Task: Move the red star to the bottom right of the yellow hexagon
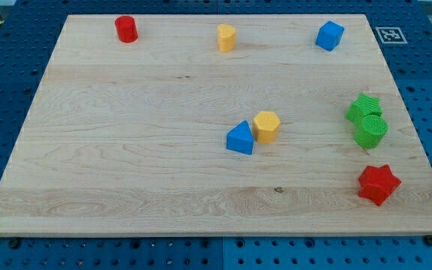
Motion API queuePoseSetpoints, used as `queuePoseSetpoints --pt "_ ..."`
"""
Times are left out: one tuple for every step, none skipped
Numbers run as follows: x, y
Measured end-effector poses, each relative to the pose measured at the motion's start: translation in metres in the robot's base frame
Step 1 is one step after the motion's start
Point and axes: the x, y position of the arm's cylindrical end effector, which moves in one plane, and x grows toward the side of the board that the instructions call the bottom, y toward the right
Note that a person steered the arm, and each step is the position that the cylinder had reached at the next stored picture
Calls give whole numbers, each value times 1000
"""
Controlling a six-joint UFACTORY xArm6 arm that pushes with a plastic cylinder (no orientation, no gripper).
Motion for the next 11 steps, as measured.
queuePoseSetpoints --pt "3 -52" --pt "3 -118" --pt "3 -147" --pt "8 -124" --pt "32 -130" --pt "42 -167" --pt "16 -251" --pt "-6 -301" --pt "15 -275" --pt "40 -217" --pt "50 -152"
